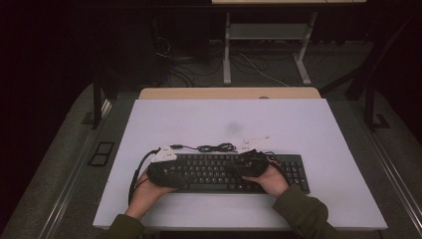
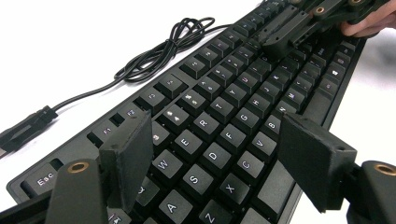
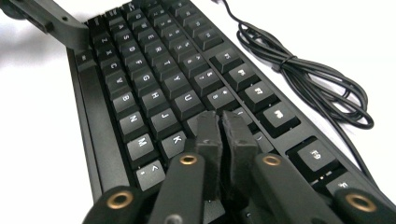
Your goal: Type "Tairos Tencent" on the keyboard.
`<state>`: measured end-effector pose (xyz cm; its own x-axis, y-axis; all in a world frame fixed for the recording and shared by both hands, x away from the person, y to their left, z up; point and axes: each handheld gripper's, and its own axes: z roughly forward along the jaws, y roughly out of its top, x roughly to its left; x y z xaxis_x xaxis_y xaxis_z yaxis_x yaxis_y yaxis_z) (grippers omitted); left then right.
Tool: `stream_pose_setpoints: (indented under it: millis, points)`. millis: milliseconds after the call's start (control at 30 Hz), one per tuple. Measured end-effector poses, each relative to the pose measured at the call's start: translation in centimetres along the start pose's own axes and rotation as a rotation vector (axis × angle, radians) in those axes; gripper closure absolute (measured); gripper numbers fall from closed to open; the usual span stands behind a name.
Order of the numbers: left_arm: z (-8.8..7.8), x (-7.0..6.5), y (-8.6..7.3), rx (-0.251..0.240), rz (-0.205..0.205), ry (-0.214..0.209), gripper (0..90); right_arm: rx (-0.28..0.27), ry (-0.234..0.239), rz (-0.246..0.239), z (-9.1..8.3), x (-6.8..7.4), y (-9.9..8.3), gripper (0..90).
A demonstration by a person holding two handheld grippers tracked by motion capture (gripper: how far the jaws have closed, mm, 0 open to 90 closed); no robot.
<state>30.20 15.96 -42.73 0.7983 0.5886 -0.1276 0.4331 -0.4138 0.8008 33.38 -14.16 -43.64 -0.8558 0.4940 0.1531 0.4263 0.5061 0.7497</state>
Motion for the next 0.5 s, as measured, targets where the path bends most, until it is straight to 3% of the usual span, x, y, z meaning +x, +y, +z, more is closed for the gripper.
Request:
stream_pose_setpoints:
  millis: [200, 500]
  points:
    - [-0.05, 0.05, 0.0, -0.002, 0.003, 0.001, 26.3, -0.024, 0.001, 0.011, -0.21, 0.02, 0.09, 73.6]
    - [-0.1, 0.04, 0.04, -0.002, 0.005, 0.002, 26.3, -0.077, 0.002, 0.026, -0.57, -0.01, 0.26, 48.5]
